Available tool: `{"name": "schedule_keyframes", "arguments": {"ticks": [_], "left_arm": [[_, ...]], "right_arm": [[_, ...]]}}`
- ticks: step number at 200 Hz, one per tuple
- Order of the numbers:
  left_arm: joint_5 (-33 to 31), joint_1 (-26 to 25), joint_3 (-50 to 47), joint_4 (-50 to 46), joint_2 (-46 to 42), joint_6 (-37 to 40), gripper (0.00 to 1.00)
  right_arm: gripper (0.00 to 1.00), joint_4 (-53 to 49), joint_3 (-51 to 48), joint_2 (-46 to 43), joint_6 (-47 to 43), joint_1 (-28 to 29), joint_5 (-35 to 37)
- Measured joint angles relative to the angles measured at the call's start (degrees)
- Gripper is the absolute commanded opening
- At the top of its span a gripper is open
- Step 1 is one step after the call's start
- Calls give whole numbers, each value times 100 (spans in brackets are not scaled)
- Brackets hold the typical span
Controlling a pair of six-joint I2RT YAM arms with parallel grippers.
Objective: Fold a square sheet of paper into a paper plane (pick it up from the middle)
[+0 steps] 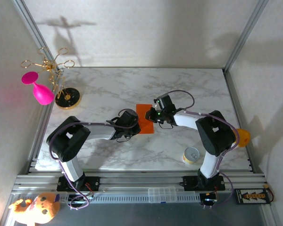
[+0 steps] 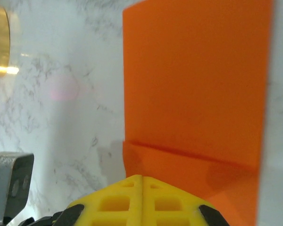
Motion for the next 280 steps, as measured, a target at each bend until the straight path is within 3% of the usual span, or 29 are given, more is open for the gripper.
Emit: {"name": "schedule_keyframes", "arguments": {"ticks": [78, 117, 182, 280], "left_arm": [[59, 13, 31, -59, 0, 66, 0], [302, 22, 151, -223, -155, 350, 8], [610, 195, 557, -240, 13, 717, 3], [861, 249, 678, -295, 461, 804, 3]], "right_arm": [[0, 170, -120, 509, 374, 72, -271], [0, 164, -120, 518, 398, 72, -247], [0, 157, -120, 518, 424, 72, -236], [0, 146, -120, 518, 444, 72, -236]]}}
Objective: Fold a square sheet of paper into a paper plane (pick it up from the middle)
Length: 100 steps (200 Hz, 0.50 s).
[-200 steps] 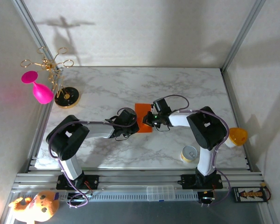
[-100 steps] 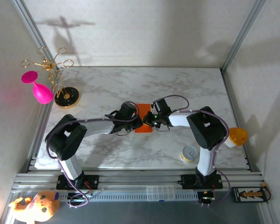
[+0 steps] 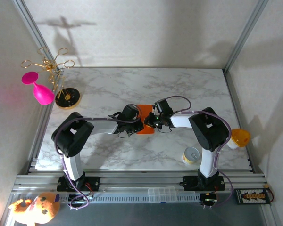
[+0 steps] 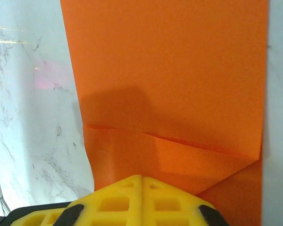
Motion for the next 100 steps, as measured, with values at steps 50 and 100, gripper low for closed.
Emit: {"name": "schedule_keyframes", "arguments": {"ticks": [50, 100], "left_arm": [[7, 15, -9, 24, 42, 66, 3], [243, 129, -444, 516, -109, 157, 3]], "right_arm": [[0, -4, 0, 0, 0, 0, 2], [0, -63, 17, 9, -2, 7, 2]]}}
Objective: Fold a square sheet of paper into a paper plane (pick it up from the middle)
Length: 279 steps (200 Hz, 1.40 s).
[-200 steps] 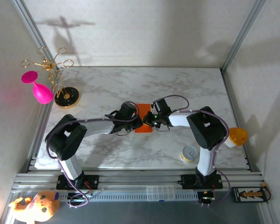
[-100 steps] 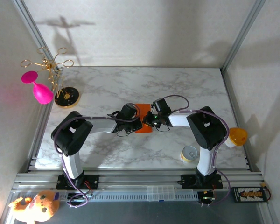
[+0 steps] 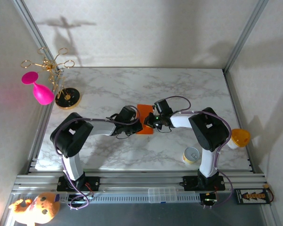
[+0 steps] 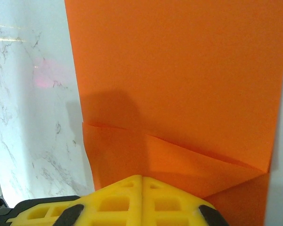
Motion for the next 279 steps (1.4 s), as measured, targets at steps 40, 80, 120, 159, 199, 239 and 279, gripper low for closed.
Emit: {"name": "schedule_keyframes", "arguments": {"ticks": [40, 80, 120, 159, 199, 239, 279], "left_arm": [[120, 90, -291, -57, -247, 212, 3], [227, 223, -616, -125, -542, 291, 2], [232, 293, -680, -684, -831, 472, 3], [254, 369, -417, -925, -1021, 376, 3], [275, 356, -20, -619, -621, 107, 2], [216, 262, 85, -608, -122, -17, 0], [-79, 214, 199, -752, -114, -13, 0]], "right_arm": [[0, -98, 59, 20, -2, 0, 0], [0, -138, 87, 33, -2, 0, -4], [0, -162, 105, 33, -7, 0, -7], [0, -179, 114, 33, -24, 0, -7], [0, -227, 146, 35, -26, 0, -7], [0, -223, 151, 35, -28, 0, -17], [1, -380, 273, 31, -282, 0, 59]]}}
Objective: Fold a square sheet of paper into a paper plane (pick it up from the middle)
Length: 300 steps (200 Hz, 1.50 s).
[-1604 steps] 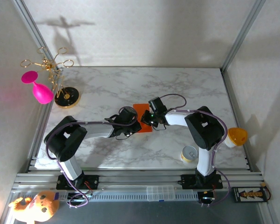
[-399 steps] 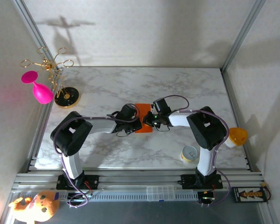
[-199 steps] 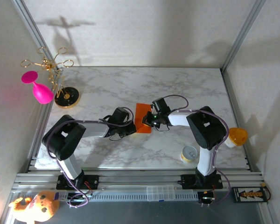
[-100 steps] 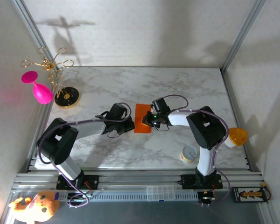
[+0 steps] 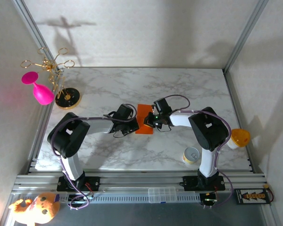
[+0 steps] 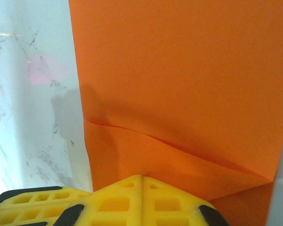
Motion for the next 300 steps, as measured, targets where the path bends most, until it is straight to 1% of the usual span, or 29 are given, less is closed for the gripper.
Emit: {"name": "schedule_keyframes", "arguments": {"ticks": [30, 80, 104, 126, 167, 182, 213, 232, 246, 284, 300], "left_arm": [[-127, -48, 26, -55, 0, 0, 0], [-190, -85, 39, -74, 0, -2, 0], [-195, -85, 39, -76, 0, -2, 0], [-208, -85, 37, -74, 0, -4, 0], [-214, -85, -90, 87, -42, -35, 0], [-214, -85, -142, 173, -55, -55, 0], [-223, -85, -168, 205, -76, -70, 0], [-236, -98, -168, 205, -76, -70, 0], [-240, -107, -166, 205, -76, -70, 0], [-271, -118, -164, 205, -76, -70, 0], [-280, -122, -164, 205, -76, -70, 0]], "right_arm": [[2, -48, 109, -20, -247, 17, 96], [1, 9, 107, -17, -372, 273, -55], [1, -7, 107, -17, -433, 227, -59], [1, -39, 107, -17, -485, -15, -46], [1, -98, 85, 4, -673, -824, 219], [1, -74, 63, 4, -717, -1073, 205], [2, -39, 63, -11, -780, -1241, 256], [2, -85, 63, -131, -800, -1163, 345], [2, -96, 63, -291, -800, -992, 376], [0, -83, 37, -393, -704, -162, 313], [0, -76, 26, -354, -632, 79, 216]]}}
